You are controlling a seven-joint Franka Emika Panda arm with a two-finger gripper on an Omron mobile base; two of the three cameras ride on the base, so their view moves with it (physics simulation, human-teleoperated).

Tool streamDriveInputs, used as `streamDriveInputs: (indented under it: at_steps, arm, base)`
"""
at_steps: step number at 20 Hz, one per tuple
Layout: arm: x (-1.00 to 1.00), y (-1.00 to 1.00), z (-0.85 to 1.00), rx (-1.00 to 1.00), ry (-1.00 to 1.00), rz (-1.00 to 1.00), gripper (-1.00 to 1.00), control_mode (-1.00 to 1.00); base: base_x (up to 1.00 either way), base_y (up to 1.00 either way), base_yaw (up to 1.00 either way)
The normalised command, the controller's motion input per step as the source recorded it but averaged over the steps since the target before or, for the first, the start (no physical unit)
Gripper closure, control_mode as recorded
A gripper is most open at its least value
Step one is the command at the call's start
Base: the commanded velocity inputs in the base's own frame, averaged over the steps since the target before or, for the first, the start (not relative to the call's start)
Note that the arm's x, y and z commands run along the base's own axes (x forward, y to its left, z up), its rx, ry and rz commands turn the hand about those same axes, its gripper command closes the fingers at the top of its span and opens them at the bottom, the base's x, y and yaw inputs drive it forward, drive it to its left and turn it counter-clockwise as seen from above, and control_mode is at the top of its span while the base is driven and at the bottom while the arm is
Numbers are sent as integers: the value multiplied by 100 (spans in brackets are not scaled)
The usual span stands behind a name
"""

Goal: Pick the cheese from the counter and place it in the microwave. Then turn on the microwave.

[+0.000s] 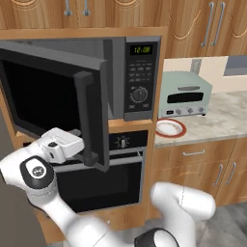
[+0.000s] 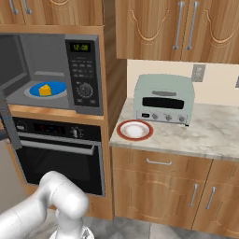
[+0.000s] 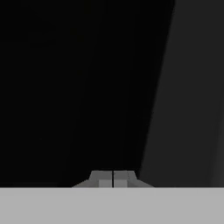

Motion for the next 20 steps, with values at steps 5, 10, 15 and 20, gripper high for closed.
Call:
streamDriveInputs:
  at_steps: [5, 10, 15, 20]
  arm:
    - [44, -27, 0, 3, 2, 0, 100, -100]
    - [47, -31, -1, 2, 13, 0, 100, -100]
    - [32, -24, -1, 1, 10, 0, 100, -100]
    - [37, -16, 0, 1, 3, 4, 100, -100]
  base:
    - [0, 0, 0]
    - [0, 0, 0]
    - [0, 0, 0]
    - [0, 0, 0]
